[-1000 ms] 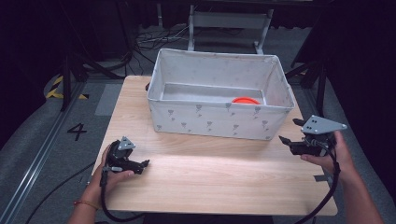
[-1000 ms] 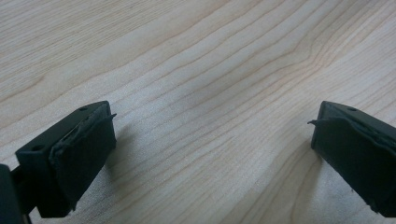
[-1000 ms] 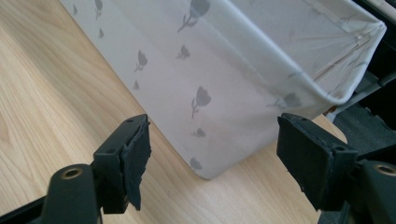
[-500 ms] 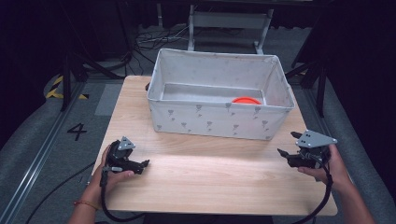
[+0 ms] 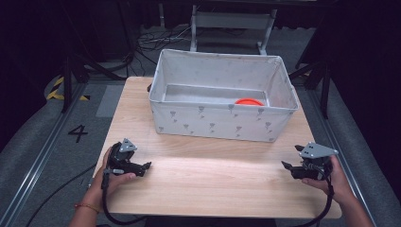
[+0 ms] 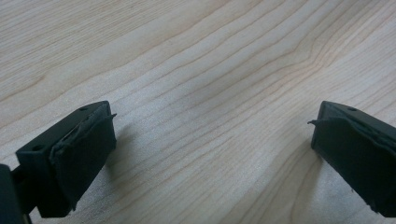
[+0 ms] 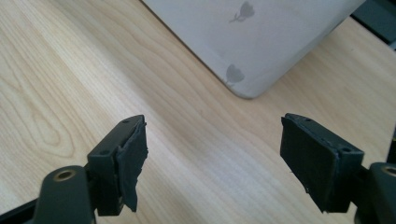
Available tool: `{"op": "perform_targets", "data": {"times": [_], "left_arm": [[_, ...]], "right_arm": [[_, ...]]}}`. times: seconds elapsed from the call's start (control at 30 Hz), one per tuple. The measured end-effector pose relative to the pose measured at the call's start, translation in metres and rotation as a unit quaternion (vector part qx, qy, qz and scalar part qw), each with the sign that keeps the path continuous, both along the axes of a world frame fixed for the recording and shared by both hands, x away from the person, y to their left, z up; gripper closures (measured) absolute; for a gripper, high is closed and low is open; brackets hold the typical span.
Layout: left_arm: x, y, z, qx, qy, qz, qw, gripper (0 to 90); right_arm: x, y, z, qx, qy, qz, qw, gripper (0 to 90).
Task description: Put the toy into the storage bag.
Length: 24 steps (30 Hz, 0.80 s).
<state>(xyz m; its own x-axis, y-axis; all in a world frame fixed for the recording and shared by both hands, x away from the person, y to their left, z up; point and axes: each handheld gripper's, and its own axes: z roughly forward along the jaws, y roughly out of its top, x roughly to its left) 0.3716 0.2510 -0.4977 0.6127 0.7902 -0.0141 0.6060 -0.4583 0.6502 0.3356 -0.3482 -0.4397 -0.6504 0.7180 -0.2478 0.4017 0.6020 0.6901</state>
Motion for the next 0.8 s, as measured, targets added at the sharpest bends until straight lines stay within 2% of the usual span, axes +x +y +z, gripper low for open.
{"op": "perform_targets", "data": {"times": [0.1, 0.2, 0.27, 0.33, 0.37, 0.4, 0.53, 0.57, 0.6, 0.8], "left_arm": [[0.000, 0.000, 0.000, 0.000, 0.000, 0.000, 1.0000, 0.2], [0.000, 0.000, 0.000, 0.000, 0.000, 0.000, 1.0000, 0.2], [0.000, 0.000, 0.000, 0.000, 0.001, 0.000, 1.0000, 0.2], [0.000, 0.000, 0.000, 0.000, 0.001, 0.000, 1.0000, 0.2], [0.000, 0.000, 0.000, 0.000, 0.001, 0.000, 1.0000, 0.2], [0.000, 0.000, 0.000, 0.000, 0.001, 0.000, 1.0000, 0.2], [0.000, 0.000, 0.000, 0.001, 0.001, 0.000, 1.0000, 0.2], [0.000, 0.000, 0.000, 0.001, 0.001, 0.000, 1.0000, 0.2], [0.000, 0.000, 0.000, 0.001, 0.001, 0.000, 1.0000, 0.2], [0.000, 0.000, 0.000, 0.001, 0.000, 0.004, 1.0000, 0.2]], "right_arm": [[-0.002, -0.005, -0.009, 0.006, 0.005, -0.016, 0.9998, 21.6], [-0.005, -0.013, -0.019, 0.033, 0.020, -0.025, 0.9989, 21.6], [-0.008, -0.020, -0.028, 0.058, 0.035, -0.037, 0.9970, 21.6], [-0.010, -0.027, -0.039, 0.069, 0.048, -0.052, 0.9951, 21.4], [-0.010, -0.027, -0.039, 0.069, 0.048, -0.052, 0.9951, 21.4], [-0.014, -0.033, -0.049, 0.084, 0.060, -0.066, 0.9925, 21.4], [-0.019, -0.038, -0.058, 0.089, 0.064, -0.078, 0.9909, 19.4], [-0.020, -0.040, -0.061, 0.098, 0.063, -0.084, 0.9896, 17.8], [-0.021, -0.041, -0.063, 0.114, 0.068, -0.092, 0.9870, 16.8], [-0.020, -0.042, -0.063, 0.112, 0.071, -0.103, 0.9859, 12.7]]}}
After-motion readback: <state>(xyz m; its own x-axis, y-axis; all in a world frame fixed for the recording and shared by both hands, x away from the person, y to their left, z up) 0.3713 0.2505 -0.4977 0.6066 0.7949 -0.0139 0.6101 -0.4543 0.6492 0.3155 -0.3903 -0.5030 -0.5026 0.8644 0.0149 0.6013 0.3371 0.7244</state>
